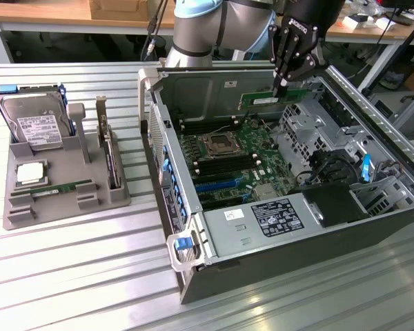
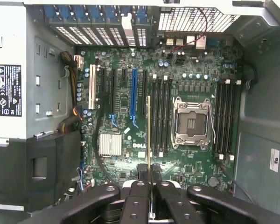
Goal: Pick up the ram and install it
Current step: 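Pick up the ram and move it above insertion slot, then insert the ram into the slot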
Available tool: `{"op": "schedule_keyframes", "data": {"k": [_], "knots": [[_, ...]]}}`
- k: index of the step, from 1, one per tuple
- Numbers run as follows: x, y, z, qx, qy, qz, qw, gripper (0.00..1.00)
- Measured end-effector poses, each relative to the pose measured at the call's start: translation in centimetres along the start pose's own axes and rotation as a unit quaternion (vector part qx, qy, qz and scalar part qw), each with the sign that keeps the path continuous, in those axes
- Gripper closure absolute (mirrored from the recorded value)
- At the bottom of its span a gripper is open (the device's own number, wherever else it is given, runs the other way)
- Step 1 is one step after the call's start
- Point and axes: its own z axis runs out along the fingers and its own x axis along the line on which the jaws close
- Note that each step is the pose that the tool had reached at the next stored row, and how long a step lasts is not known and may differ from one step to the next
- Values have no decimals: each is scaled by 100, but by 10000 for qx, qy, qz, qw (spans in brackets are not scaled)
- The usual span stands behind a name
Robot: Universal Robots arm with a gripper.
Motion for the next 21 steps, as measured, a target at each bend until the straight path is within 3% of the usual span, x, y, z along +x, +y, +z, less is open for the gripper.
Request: {"op": "schedule_keyframes", "data": {"k": [5,18,19,21], "knots": [[3,-73,0,0,0,1,10000,88],[3,-70,9,0,-5,0,10000,88],[2,-63,17,3,-70,0,10000,88],[1,-57,31,7,-147,0,9999,88]]}}
